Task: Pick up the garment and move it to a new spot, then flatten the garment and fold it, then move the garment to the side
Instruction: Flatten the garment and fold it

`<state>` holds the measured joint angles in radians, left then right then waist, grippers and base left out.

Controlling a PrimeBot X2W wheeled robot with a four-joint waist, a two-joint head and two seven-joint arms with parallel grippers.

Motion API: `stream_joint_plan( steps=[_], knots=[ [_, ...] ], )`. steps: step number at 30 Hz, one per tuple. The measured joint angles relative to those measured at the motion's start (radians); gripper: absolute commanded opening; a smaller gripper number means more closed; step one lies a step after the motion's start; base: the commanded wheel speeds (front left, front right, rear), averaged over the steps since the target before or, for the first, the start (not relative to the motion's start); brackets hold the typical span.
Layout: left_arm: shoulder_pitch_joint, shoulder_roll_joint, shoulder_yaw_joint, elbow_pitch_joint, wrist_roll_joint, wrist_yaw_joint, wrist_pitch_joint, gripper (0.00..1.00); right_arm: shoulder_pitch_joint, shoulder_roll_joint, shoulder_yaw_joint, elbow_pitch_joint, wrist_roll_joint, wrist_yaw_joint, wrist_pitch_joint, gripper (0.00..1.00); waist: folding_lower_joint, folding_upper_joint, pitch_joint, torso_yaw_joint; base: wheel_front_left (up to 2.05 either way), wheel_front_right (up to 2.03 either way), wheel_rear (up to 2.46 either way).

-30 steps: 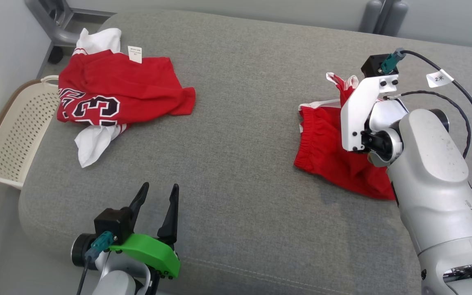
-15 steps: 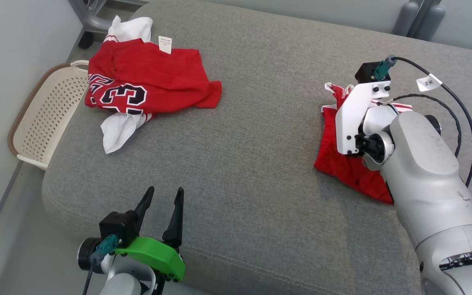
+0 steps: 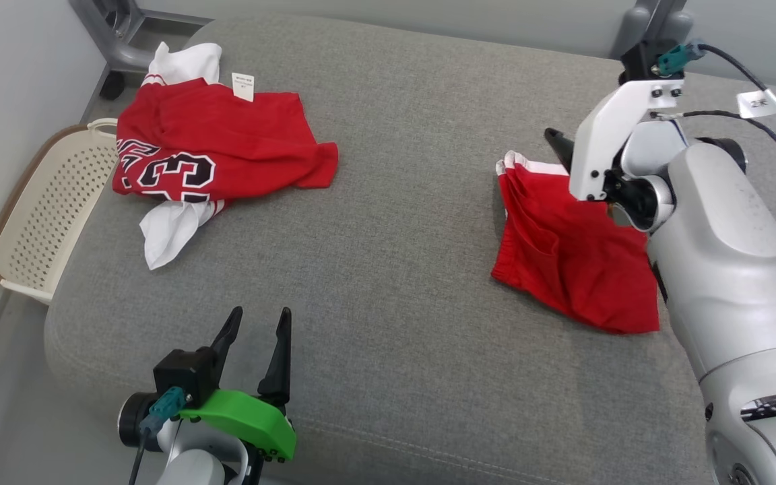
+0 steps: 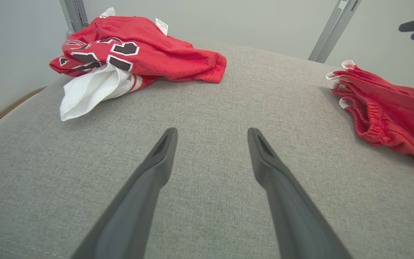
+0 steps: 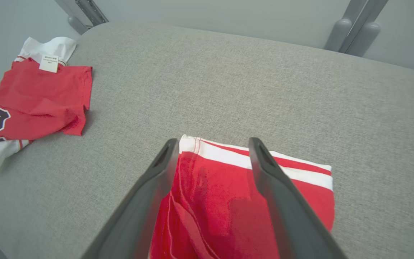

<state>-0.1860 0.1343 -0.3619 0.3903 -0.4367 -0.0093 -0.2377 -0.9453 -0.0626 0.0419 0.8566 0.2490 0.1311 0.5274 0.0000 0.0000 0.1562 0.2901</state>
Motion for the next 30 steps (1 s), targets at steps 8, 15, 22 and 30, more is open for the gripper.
stream_joint_plan(
  steps=[8,15,22,30],
  knots=[
    [0.001,0.007,-0.007,-0.01,-0.001,0.005,0.003,1.0,0.126,-0.094,-0.025,-0.062,-0.048,0.0,-0.093,0.78,0.0,0.0,-0.028,-0.046,0.0,0.0,0.0],
    [0.001,0.013,-0.008,-0.027,-0.003,0.009,0.003,1.0,0.269,-0.14,-0.094,-0.11,-0.059,0.0,-0.134,0.0,0.0,0.0,-0.033,-0.069,0.0,0.0,0.0],
    [0.001,0.015,-0.012,-0.032,-0.009,0.011,0.003,1.0,0.355,-0.096,-0.073,-0.171,-0.058,0.0,-0.159,0.0,0.0,0.0,-0.033,-0.066,0.0,0.0,0.0],
    [0.001,0.017,-0.026,-0.036,-0.011,0.009,0.004,1.0,0.41,-0.075,0.014,-0.198,-0.072,0.0,-0.188,0.0,0.0,0.0,-0.032,-0.037,0.0,0.0,0.0]
  ],
)
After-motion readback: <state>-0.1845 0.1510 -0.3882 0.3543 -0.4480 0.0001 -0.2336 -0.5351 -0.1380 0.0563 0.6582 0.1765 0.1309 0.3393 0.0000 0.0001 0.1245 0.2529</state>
